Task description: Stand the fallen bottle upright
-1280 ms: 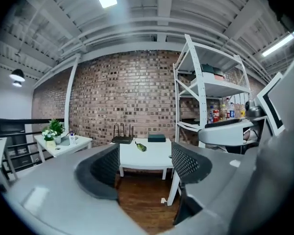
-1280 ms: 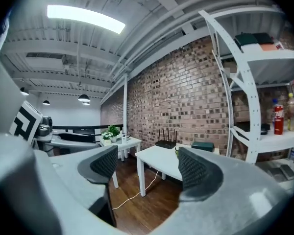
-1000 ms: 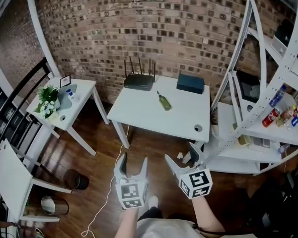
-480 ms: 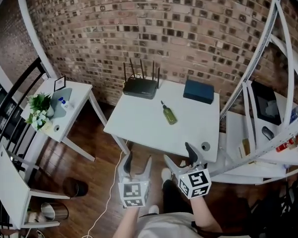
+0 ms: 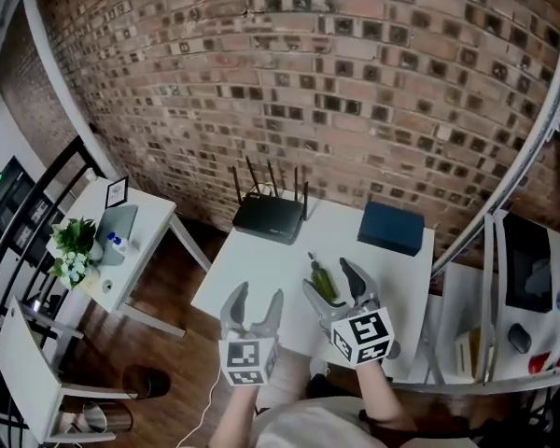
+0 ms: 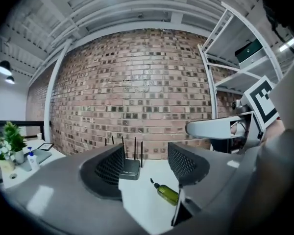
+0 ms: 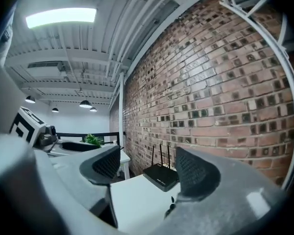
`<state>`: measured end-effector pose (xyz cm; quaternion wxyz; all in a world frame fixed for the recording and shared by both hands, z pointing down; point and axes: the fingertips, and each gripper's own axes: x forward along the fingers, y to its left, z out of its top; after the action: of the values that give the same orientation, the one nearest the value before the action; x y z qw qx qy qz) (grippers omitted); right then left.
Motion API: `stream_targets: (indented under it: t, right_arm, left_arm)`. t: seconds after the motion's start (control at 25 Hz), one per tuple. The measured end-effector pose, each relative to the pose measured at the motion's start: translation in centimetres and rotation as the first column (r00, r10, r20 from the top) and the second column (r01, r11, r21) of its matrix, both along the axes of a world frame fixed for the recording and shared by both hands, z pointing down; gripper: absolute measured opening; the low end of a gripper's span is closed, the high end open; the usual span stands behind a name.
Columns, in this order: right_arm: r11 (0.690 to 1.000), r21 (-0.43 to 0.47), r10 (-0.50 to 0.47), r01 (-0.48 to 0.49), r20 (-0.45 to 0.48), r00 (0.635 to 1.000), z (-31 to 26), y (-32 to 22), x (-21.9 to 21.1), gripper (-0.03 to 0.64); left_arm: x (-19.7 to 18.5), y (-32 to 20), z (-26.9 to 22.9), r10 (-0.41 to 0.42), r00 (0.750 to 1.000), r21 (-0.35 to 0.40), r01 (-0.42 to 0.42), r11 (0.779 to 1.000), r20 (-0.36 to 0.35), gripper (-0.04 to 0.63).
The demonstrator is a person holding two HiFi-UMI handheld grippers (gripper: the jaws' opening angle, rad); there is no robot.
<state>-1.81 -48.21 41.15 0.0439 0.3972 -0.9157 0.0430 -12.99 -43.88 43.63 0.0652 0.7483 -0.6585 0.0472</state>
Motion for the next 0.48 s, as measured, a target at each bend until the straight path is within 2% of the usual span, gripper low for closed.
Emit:
stream_targets:
  t: [0.2,0.36,0.48]
  right_arm:
    - [0.997,-0.076,0.022,-0.024,-0.027,0.999,4.0,-6.0,2.4,0.339]
    - [0.981,-0.188,0.042,-0.050,-0.046,0.998,8.4,-8.6,3.4,0.339]
    - [0.968,-0.245,0.029,-0.047,-0.079,0.996,10.9,-10.1,2.6,0.328]
  left_arm:
    - [0.3,-5.1,2.9,-0.045,0.999,-0.046,0.046,0.998,0.006,0.302]
    - [0.8,-6.9,6.2,-0.027,1.000,-0.133,0.026,0.991,-0.007,0.302]
    - [0.6,-8.5,8.3,-0.003,1.000,-0.184,0.000,0.983,-0.018,0.296]
